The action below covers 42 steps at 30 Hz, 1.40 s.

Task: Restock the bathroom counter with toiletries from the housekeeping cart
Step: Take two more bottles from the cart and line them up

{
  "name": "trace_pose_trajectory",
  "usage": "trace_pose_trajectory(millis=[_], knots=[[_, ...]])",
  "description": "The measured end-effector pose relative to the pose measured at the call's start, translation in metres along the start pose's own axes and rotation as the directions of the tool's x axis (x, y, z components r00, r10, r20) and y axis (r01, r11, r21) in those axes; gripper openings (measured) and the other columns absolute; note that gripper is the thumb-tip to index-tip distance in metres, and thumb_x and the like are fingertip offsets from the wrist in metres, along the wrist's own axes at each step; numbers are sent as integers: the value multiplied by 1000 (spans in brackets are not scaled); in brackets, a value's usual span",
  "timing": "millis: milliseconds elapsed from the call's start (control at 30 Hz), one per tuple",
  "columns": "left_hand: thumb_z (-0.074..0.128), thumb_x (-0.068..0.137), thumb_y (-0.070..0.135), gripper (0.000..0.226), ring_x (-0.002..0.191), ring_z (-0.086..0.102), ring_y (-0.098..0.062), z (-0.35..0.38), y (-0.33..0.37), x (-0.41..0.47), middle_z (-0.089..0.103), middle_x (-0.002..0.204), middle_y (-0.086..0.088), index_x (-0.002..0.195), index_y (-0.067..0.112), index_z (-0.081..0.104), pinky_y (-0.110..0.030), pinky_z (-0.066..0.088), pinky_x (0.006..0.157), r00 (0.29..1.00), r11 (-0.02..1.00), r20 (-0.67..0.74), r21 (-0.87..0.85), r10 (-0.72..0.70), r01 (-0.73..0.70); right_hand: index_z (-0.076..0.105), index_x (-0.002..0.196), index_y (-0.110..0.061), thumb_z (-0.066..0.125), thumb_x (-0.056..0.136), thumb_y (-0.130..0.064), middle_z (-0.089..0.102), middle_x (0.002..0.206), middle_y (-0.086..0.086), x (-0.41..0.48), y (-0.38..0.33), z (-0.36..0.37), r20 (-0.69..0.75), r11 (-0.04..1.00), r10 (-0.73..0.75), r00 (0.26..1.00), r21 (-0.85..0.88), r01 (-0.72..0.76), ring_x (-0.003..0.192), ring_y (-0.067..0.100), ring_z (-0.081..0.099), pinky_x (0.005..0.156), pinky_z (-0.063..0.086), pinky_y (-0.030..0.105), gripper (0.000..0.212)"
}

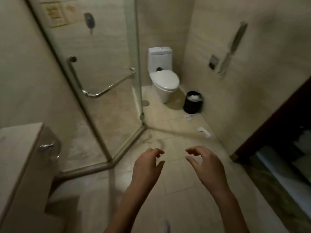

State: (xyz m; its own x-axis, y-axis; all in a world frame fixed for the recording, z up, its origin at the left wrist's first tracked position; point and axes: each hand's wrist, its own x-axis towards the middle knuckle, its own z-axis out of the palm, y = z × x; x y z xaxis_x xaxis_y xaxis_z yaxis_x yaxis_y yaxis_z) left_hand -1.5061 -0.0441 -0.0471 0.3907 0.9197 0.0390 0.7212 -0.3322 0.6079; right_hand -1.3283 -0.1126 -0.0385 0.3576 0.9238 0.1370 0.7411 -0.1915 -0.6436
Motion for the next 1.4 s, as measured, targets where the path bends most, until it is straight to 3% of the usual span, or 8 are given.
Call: trace_pose_trajectory(millis=[233,367,767,967,1067,1133,1233,1400], knots=[[65,88,30,29,98,58,-7,69,93,49,63,109,12,117,29,61,-22,45,81,953,964,159,19,258,-264,66,104,-25,68,88,-21,63,98,-12,5,90,-113,-215,978,210,954,25,-209,95,6,59,79,49,22,17],[66,88,29,30,98,59,-6,104,137,65,63,108,12,117,30,61,-19,43,78,900,930,253,6,355,-368,68,107,-21,68,88,-21,63,104,-7,-11,127,-157,-289,948,296,911,-27,-317,92,6,58,68,40,8,19],[60,92,32,32,100,54,-2,239,274,113,59,113,12,124,31,57,-11,36,76,658,769,462,-87,594,-633,66,111,-23,65,90,-23,65,109,-5,-36,235,-210,-436,797,519,735,-63,-601,94,6,57,76,42,16,21],[62,90,29,27,103,61,-15,324,394,133,65,113,2,116,20,63,-25,45,82,431,600,548,-172,717,-781,58,119,-35,50,96,-39,56,116,-20,-37,249,-213,-423,724,615,665,-30,-689,108,-1,49,87,39,16,25],[60,91,30,29,104,62,-14,357,434,141,66,115,2,118,21,62,-26,48,83,371,563,583,-186,723,-805,65,102,-34,48,88,-43,62,97,-18,-43,267,-214,-517,672,653,554,56,-739,89,5,61,71,48,20,24],[59,92,30,28,103,62,-13,379,453,144,66,115,2,118,21,62,-26,51,86,333,548,608,-206,721,-811,67,91,-33,59,80,-39,64,84,-17,-52,280,-219,-572,604,680,458,83,-792,73,6,64,57,43,12,15],[57,94,27,27,101,64,-17,403,485,139,67,113,-2,118,17,62,-31,53,87,201,460,641,-266,741,-847,67,93,-35,71,77,-34,59,85,-26,-60,293,-229,-559,507,759,333,188,-841,74,-3,59,59,25,0,17],[54,93,22,28,101,62,-23,443,539,132,65,114,-6,120,17,61,-33,50,86,-1,328,659,-375,752,-867,68,92,-33,55,83,-39,64,86,-21,-64,317,-257,-639,382,759,128,277,-882,77,-3,58,60,27,0,17]])
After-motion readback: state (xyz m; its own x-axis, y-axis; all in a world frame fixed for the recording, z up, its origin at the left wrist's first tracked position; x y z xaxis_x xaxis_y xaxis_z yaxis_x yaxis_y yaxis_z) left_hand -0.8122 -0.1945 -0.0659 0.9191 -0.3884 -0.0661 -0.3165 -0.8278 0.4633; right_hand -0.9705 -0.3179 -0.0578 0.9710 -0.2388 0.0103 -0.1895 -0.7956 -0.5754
